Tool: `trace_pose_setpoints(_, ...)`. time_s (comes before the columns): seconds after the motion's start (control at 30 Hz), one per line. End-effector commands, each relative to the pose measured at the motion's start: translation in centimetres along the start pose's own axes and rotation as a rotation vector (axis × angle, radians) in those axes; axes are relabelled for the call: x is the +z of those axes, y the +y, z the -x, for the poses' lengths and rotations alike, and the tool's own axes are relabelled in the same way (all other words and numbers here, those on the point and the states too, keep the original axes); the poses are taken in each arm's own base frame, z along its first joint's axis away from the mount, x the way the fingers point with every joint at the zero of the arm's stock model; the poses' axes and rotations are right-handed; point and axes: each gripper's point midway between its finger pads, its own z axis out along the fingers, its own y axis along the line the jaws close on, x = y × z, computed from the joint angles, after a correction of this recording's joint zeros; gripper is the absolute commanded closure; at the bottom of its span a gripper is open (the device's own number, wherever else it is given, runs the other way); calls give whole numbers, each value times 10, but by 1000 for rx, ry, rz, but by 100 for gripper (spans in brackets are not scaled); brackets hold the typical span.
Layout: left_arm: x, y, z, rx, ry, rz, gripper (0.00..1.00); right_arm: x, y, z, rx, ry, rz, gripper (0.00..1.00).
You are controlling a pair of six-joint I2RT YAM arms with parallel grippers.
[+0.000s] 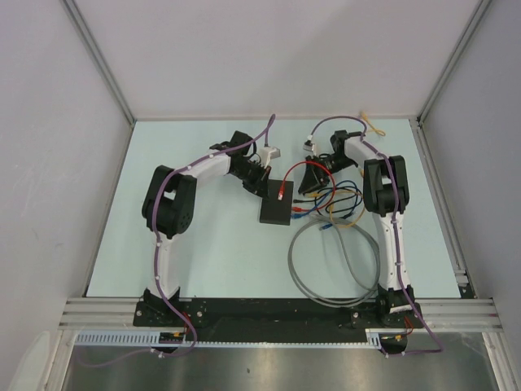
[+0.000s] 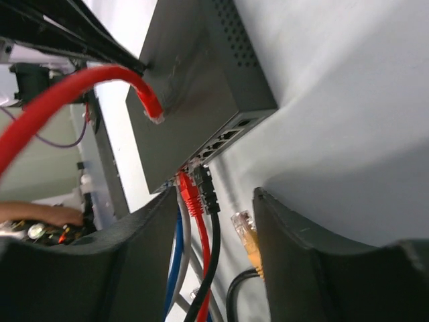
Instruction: Pull the plug from the switch port
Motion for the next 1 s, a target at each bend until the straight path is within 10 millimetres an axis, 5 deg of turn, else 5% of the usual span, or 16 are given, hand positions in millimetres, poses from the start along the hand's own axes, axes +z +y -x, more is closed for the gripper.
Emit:
trace_pose_setpoints(0.0, 9, 13, -24, 17, 82, 55, 100, 16, -1, -23, 28, 68, 48, 48)
trace_pose_setpoints(0.97, 15, 12, -28, 27, 101, 67, 100, 43, -13, -33, 27, 145, -14, 63)
